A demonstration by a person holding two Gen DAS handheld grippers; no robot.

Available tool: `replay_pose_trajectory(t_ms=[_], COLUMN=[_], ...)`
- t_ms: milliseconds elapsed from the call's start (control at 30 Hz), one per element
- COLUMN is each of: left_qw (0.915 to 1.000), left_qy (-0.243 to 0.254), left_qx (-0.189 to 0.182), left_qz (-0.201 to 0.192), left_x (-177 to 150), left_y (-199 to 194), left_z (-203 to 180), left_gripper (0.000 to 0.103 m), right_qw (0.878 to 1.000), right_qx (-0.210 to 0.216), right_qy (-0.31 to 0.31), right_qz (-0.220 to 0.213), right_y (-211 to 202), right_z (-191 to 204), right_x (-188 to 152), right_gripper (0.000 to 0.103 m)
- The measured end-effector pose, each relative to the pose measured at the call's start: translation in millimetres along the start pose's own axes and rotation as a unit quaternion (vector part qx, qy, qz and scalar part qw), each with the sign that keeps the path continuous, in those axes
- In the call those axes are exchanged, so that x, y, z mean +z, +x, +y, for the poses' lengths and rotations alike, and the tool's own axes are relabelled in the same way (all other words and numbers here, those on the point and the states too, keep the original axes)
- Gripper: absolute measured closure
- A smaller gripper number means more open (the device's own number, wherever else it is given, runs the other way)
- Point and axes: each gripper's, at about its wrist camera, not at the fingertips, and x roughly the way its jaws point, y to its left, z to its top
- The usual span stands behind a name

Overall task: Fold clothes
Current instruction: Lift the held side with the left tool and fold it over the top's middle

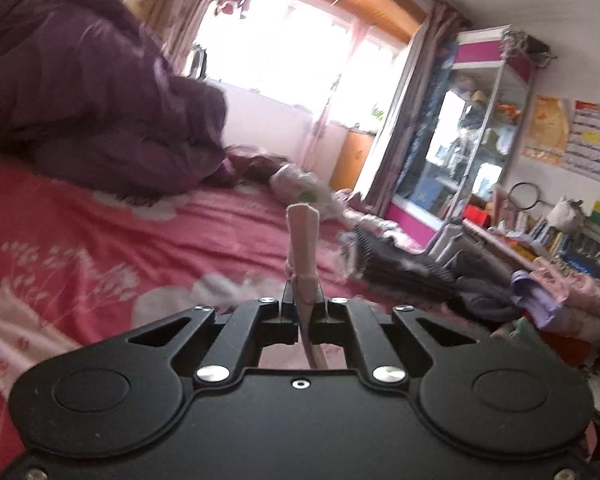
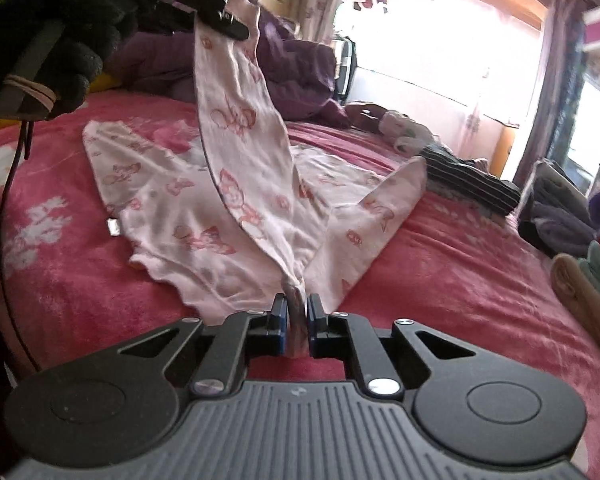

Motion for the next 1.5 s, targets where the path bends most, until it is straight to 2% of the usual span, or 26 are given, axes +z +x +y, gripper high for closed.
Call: replay_pose_trajectory(t_ms=[167,400,500,600,667,767,900,1000,1067,1100,1200,1267,1367,1433,1467,1500], left_qw=[0.9997,0.9984,0.9974,0.9969,0.9966,0.9959,0.9941,0.9940,0.9941,0.9939,0.9920,0.9895,0.9851,0.9822,0.9808,0.9795], left_qy=[-0.004,0.009,0.011,0.008,0.006,0.007,0.000,-0.002,0.000,0.000,-0.006,-0.014,-0.039,-0.058,-0.068,-0.077], left_qx=[0.019,0.042,0.055,0.059,0.062,0.066,0.079,0.081,0.079,0.079,0.089,0.100,0.107,0.109,0.110,0.112], left_qz=[0.014,0.036,0.045,0.051,0.054,0.062,0.075,0.074,0.074,0.076,0.090,0.103,0.128,0.141,0.146,0.149], left_x=[-7.1,-15.3,-18.2,-20.1,-21.4,-24.6,-28.8,-28.3,-27.9,-28.6,-31.7,-33.6,-37.4,-39.9,-40.9,-41.7], left_y=[5.0,9.9,12.9,15.4,17.0,20.4,26.4,25.5,24.8,25.1,27.7,28.7,30.0,29.3,28.6,27.6], left_z=[8.3,10.8,14.4,17.9,20.3,22.6,27.4,28.8,28.4,28.9,33.2,39.2,50.1,57.4,60.4,63.4], left_gripper=[0.101,0.100,0.100,0.100,0.100,0.100,0.100,0.100,0.100,0.100,0.099,0.099,0.096,0.088,0.075,0.067], right_qw=[1.000,0.999,0.999,0.999,0.999,0.999,0.998,0.999,0.999,0.999,0.996,0.996,0.997,0.997,0.997,0.997], right_qx=[0.014,0.030,0.039,0.031,0.028,0.040,0.058,0.047,0.023,0.030,0.083,0.079,0.079,0.075,0.076,0.079], right_qy=[-0.011,0.008,0.012,0.015,0.025,0.034,0.002,0.000,-0.020,-0.021,-0.007,-0.013,-0.009,-0.012,-0.013,-0.014], right_qz=[0.005,0.019,0.012,-0.003,-0.005,0.004,0.038,0.016,-0.021,-0.025,0.031,0.029,0.020,0.011,0.006,0.002], right_y=[3.2,-2.6,-13.6,-17.7,-13.0,-1.1,4.8,-6.2,-12.7,-10.8,12.8,14.1,8.4,5.9,5.3,4.9], right_z=[5.6,-2.8,-2.6,-3.2,-6.4,-9.2,1.4,2.0,5.8,6.5,7.4,9.1,7.1,7.4,7.9,8.5], right_x=[-0.6,-0.8,0.8,3.5,3.7,0.6,-2.6,2.4,3.2,3.3,-2.6,-2.6,0.9,-0.7,-0.6,-0.4], right_gripper=[0.091,0.090,0.081,0.068,0.053,0.053,0.051,0.054,0.047,0.045,0.046,0.046,0.047,0.048,0.048,0.048])
